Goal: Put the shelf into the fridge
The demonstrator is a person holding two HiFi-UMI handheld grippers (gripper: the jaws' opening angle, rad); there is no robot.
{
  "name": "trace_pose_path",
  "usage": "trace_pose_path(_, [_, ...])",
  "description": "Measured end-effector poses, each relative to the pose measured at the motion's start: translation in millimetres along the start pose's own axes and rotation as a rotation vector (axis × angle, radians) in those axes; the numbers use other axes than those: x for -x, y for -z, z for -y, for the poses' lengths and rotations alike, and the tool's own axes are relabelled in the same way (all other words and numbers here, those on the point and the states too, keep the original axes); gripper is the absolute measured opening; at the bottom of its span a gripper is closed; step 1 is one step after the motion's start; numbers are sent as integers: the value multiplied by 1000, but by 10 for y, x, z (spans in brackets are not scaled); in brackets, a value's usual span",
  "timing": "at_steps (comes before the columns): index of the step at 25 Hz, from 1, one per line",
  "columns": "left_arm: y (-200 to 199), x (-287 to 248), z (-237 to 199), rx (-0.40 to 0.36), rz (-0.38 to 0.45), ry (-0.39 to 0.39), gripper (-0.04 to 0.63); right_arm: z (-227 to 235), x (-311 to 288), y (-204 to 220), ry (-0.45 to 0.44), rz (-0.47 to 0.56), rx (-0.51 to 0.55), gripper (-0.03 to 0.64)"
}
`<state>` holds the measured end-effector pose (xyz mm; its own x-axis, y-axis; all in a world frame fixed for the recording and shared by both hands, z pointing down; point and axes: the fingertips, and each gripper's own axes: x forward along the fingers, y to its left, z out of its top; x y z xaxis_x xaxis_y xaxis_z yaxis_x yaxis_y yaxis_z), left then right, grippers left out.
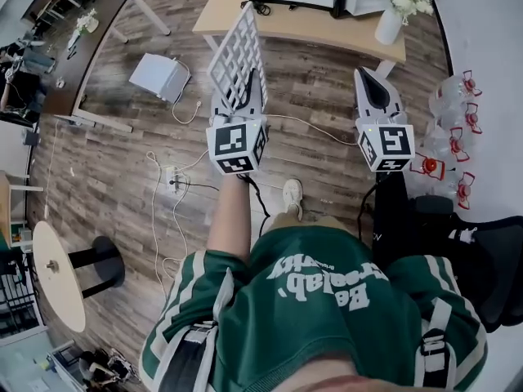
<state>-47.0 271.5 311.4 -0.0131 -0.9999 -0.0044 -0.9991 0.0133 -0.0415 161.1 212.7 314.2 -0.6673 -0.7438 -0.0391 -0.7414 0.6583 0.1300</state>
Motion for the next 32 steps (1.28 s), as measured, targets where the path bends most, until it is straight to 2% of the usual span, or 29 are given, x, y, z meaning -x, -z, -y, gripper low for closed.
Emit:
trace_pose_path(14, [38,-1015,-706,24,30,95,77,30,-1117,70,60,-16,28,2])
trace_pose_path(19, [46,-1273,-879,16,44,103,77,38,-1373,114,69,-27,51,2])
trace_pose_path(27, [25,-1585,-927,-13,63,123,77,183,-1650,166,96,-39,91,3])
trace_pose_path(32, [23,-1836,-991,3,78,123,77,291,-1908,156,90,-19,92,3])
